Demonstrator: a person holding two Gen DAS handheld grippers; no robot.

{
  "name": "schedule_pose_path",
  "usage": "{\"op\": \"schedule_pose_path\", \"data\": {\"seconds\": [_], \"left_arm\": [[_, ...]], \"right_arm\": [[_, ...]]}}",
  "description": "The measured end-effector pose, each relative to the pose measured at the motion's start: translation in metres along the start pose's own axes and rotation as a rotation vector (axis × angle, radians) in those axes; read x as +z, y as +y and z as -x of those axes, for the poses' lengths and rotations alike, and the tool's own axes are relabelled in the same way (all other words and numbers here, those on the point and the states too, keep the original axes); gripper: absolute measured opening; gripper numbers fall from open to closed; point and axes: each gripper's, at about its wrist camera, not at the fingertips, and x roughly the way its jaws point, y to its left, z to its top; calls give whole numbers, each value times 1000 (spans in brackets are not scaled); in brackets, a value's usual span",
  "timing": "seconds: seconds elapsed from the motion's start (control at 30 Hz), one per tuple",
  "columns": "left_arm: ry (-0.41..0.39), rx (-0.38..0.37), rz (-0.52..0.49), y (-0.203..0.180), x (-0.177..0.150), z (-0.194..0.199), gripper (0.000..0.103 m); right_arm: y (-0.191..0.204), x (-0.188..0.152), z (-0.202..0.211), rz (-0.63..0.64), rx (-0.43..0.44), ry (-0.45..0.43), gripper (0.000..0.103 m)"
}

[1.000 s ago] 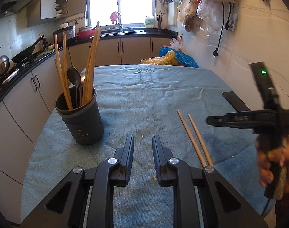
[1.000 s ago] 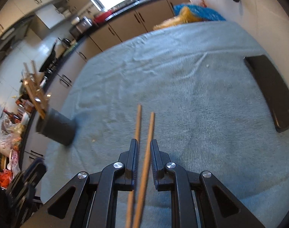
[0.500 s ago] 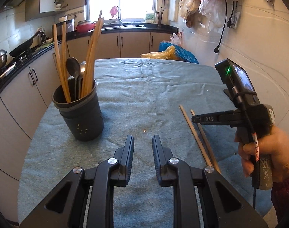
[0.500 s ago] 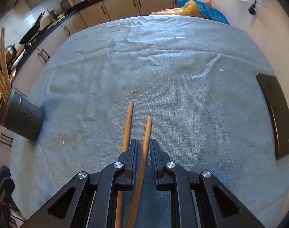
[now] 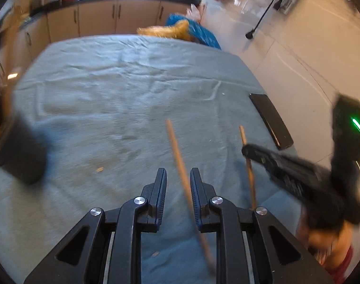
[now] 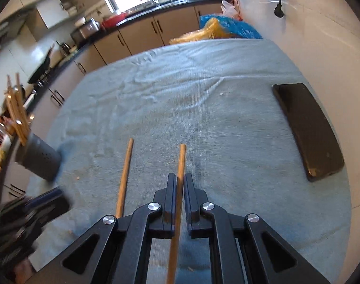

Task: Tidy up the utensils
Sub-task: 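Close the right tool on a chopstick while the left tool grasps another, then lift both held chopsticks and carry them over the black holder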

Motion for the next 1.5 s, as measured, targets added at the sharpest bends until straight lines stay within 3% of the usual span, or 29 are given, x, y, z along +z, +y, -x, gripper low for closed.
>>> {"op": "schedule_pose_path", "data": {"seconds": [0.17, 0.37, 0.63, 0.7, 0.8, 0.93, 1.13, 1.3, 1.5], "left_arm": [[68, 20, 50, -7, 25, -39, 19], [99, 125, 52, -8, 37, -65, 19], [108, 190, 34, -8, 44, -86, 19], [103, 187, 31, -8, 44, -85, 6], [85, 159, 12, -10, 40, -85, 5], [10, 101, -10, -14, 29, -61, 5], [-193, 50, -45, -21, 9, 21, 5], [-315, 28, -71, -23, -7, 77, 5], [-383, 35, -76, -20, -28, 108, 5]], "right_arm": [[-9, -7, 13, -10, 38, -20, 7], [-18, -10, 20, -23, 75, -29, 7], [-27, -11, 22, -38, 98, -33, 7], [-26, -11, 21, -41, 100, -32, 7], [-23, -12, 22, -39, 105, -38, 7], [-19, -12, 28, -31, 115, -60, 7], [0, -14, 58, 9, 140, -161, 7], [22, -18, 86, 55, 152, -251, 7], [45, -29, 109, 100, 161, -325, 7]]}}
